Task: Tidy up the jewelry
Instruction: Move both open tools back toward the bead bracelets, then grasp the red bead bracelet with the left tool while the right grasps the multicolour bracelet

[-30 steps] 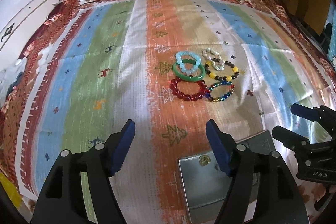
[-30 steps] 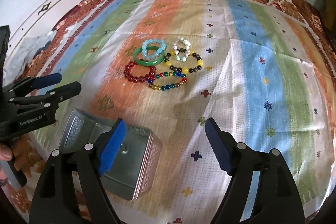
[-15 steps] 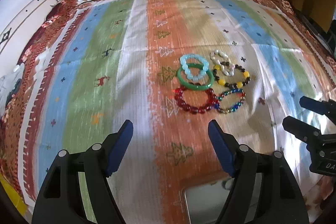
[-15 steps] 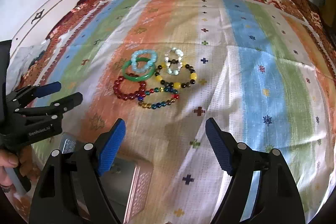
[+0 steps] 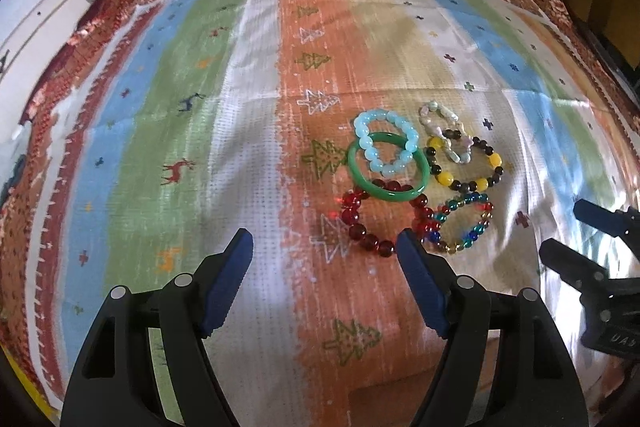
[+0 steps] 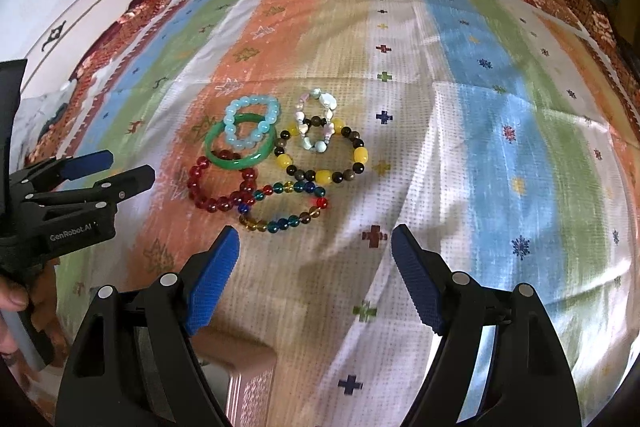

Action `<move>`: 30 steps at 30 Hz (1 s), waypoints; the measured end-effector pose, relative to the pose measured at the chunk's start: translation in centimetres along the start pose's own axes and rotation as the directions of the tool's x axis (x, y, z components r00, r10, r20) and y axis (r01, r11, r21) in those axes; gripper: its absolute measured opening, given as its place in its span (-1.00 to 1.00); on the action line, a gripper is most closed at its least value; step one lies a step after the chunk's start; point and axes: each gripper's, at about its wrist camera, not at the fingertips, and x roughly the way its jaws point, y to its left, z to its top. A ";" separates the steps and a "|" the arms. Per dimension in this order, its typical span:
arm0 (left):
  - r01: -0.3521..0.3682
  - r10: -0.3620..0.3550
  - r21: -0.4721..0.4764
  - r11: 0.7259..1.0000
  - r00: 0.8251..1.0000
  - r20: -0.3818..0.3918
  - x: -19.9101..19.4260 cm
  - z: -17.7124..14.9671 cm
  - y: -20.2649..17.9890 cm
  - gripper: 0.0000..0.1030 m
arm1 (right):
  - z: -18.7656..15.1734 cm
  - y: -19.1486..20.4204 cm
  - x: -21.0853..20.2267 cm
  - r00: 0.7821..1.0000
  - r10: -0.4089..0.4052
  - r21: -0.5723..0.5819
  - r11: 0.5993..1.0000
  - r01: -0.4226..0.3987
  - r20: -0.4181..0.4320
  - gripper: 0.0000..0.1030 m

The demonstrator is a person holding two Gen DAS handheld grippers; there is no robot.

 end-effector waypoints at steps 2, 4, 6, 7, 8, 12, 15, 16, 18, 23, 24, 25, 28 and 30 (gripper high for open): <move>0.006 -0.006 -0.001 1.000 1.000 -0.015 0.7 0.3 -0.1 0.44 | 0.3 -0.1 1.0 1.000 -0.001 0.003 1.000 0.001 -0.018 0.52; 0.003 -0.003 0.000 1.000 1.000 -0.023 1.3 0.6 -0.1 0.44 | 0.6 -0.5 1.9 0.999 -0.002 0.015 1.000 0.003 -0.036 0.52; 0.000 0.000 0.000 1.000 0.999 -0.035 2.0 0.8 -0.1 0.44 | 0.9 -0.8 2.6 0.999 -0.004 0.028 1.000 0.005 -0.048 0.52; 0.003 -0.003 -0.002 1.000 0.999 -0.045 2.4 0.9 -0.1 0.44 | 1.0 -0.9 2.9 0.999 -0.004 0.036 0.999 0.005 -0.053 0.52; 0.007 -0.007 -0.003 1.000 0.998 -0.056 2.9 1.0 0.0 0.44 | 1.0 -1.0 3.1 0.998 -0.002 0.041 0.999 0.005 -0.056 0.52; 0.019 -0.019 -0.004 1.000 0.996 -0.088 4.4 1.4 0.2 0.44 | 1.5 -1.1 4.0 0.998 -0.002 0.052 0.999 0.005 -0.068 0.52; 0.045 -0.046 -0.011 0.999 0.993 -0.109 5.2 1.7 0.3 0.44 | 1.8 -1.1 4.7 0.997 -0.023 0.042 0.999 0.026 -0.072 0.52; 0.049 -0.049 -0.006 0.999 0.992 -0.113 5.3 1.8 0.3 0.44 | 1.9 -1.1 4.9 0.997 -0.032 0.041 0.999 0.035 -0.073 0.52; 0.051 -0.049 0.016 0.999 0.992 -0.119 5.7 2.0 0.1 0.44 | 2.0 -1.0 5.7 0.995 -0.046 0.026 0.998 0.049 -0.091 0.52; 0.052 -0.044 0.051 0.997 0.988 -0.149 6.6 2.0 -0.2 0.43 | 2.4 -0.9 6.7 0.993 -0.048 0.016 0.999 0.050 -0.110 0.52; 0.052 -0.042 0.061 0.997 0.987 -0.152 6.8 2.0 -0.3 0.43 | 2.4 -0.9 7.0 0.992 -0.048 0.015 0.999 0.050 -0.114 0.52; 0.051 -0.040 0.068 0.996 0.987 -0.153 6.9 2.0 -0.3 0.43 | 2.5 -1.0 7.2 0.992 -0.046 0.017 0.999 0.049 -0.119 0.52; 0.048 -0.033 0.095 0.994 0.988 -0.153 7.5 1.9 -0.5 0.41 | 2.6 -0.9 7.9 0.990 -0.052 0.009 0.999 0.053 -0.130 0.52; 0.043 -0.025 0.113 0.993 0.988 -0.152 7.7 1.9 -0.6 0.40 | 2.6 -0.9 8.1 0.991 -0.061 0.005 0.998 0.062 -0.120 0.52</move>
